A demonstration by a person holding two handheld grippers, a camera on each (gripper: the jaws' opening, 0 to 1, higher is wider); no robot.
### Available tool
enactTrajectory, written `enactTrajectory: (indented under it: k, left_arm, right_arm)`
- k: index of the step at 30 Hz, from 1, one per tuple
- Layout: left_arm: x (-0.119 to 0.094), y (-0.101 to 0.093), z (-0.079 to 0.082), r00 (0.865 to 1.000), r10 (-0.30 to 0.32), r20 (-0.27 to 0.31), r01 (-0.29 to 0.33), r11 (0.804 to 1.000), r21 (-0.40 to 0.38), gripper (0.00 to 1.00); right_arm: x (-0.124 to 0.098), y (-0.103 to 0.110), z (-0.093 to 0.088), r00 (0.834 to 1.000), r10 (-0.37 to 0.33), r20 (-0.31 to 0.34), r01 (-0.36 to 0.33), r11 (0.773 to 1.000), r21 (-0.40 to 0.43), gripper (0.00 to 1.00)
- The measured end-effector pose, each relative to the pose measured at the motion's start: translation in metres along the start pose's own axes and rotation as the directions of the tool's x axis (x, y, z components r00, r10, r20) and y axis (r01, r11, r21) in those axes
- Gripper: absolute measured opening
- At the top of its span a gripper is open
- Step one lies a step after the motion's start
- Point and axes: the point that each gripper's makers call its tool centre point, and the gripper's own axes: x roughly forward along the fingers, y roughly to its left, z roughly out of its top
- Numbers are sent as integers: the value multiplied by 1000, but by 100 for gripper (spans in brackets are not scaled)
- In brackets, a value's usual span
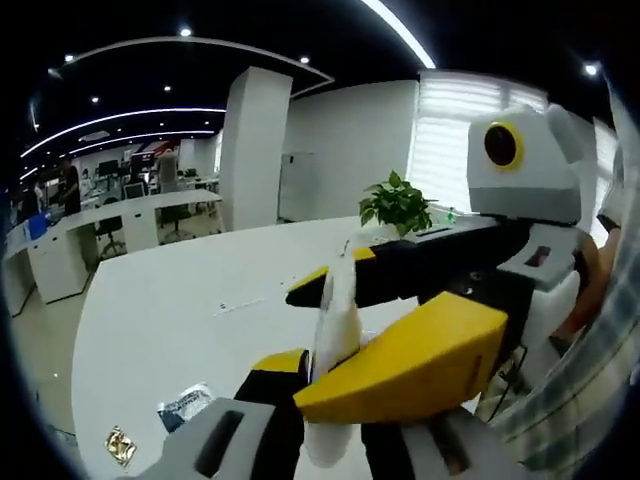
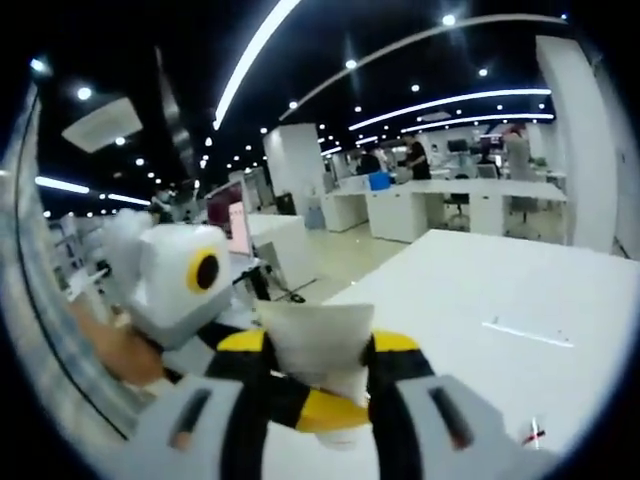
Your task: Arrange the skincare products in the storage area until every visible bottle or jar stands upright without overlapping.
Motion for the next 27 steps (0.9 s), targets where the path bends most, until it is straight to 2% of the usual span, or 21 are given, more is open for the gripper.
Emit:
enactTrajectory:
  k: [5, 8, 12, 17, 21, 27]
  left_arm:
    - [-3, 5, -11, 1000, 6, -24, -7, 1000, -28, 20]
    - [-7, 11, -23, 998, 20, -53, -22, 999, -47, 20]
    - [-12, 17, -36, 996, 25, -86, -29, 999, -44, 22]
    - [-14, 27, -44, 993, 34, -115, -40, 998, -51, 22]
    - [-10, 33, -41, 993, 39, -110, -45, 998, -50, 23]
    - [1, 37, -36, 993, 16, -118, -19, 999, -30, 24]
  right_arm:
    - [3, -9, 5, 1000, -8, 2, 8, 1000, -1, 36]
    - [5, -21, 7, 1000, -25, 4, 25, 1000, -6, 36]
    - [10, -43, 11, 998, -60, 5, 60, 998, -7, 36]
    - [15, -71, 17, 995, -102, 9, 102, 995, -2, 36]
    - [21, -92, 20, 991, -136, 10, 136, 991, -10, 36]
    - [28, -122, 20, 982, -187, 17, 187, 982, -23, 36]
